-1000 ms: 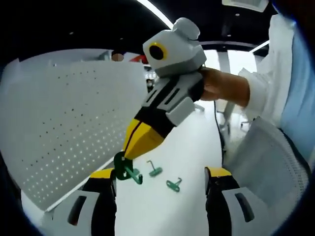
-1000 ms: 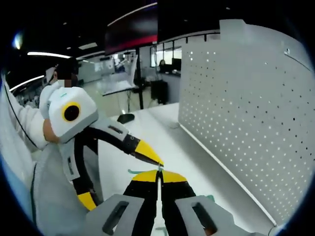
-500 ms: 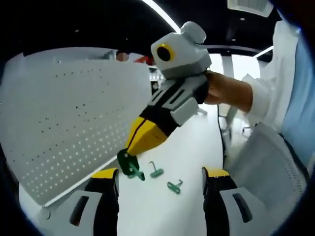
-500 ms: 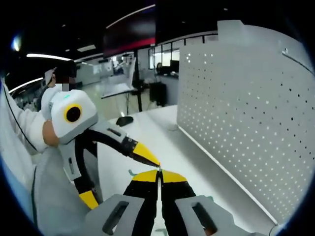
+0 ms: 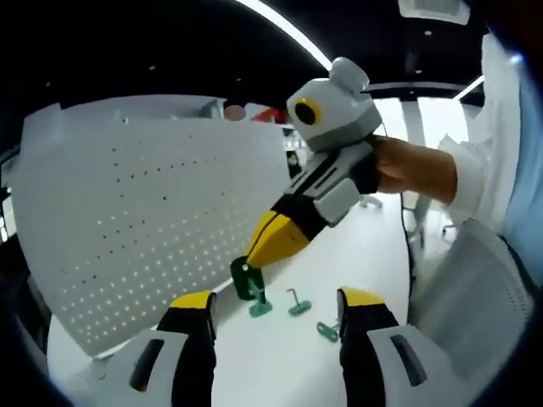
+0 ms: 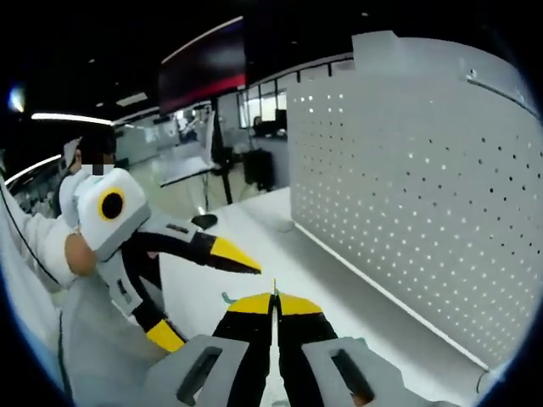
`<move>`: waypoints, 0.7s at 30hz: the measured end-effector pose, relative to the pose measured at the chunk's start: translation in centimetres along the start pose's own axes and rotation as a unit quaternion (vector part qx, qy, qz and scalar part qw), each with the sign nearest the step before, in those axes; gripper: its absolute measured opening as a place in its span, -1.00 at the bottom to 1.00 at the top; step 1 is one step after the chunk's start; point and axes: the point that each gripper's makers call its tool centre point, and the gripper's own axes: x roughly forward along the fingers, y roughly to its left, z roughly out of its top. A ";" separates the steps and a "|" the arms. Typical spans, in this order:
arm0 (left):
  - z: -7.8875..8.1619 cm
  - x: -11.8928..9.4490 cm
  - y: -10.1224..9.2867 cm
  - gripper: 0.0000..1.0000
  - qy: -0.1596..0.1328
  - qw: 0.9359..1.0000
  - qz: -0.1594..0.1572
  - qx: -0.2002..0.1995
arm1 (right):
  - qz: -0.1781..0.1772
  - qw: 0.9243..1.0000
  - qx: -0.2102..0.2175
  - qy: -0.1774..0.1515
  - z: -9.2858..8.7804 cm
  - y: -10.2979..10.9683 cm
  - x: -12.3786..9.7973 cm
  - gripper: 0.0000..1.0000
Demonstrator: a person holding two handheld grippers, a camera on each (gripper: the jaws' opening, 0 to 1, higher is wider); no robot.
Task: Insert the hook assembly into the mounting plate slot until the hook locks in place.
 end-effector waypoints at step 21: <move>1.2 -0.9 2.8 -0.66 -0.031 0.997 0.072 0.023 | 0.011 0.996 0.089 -0.009 0.8 0.6 1.0 -1.00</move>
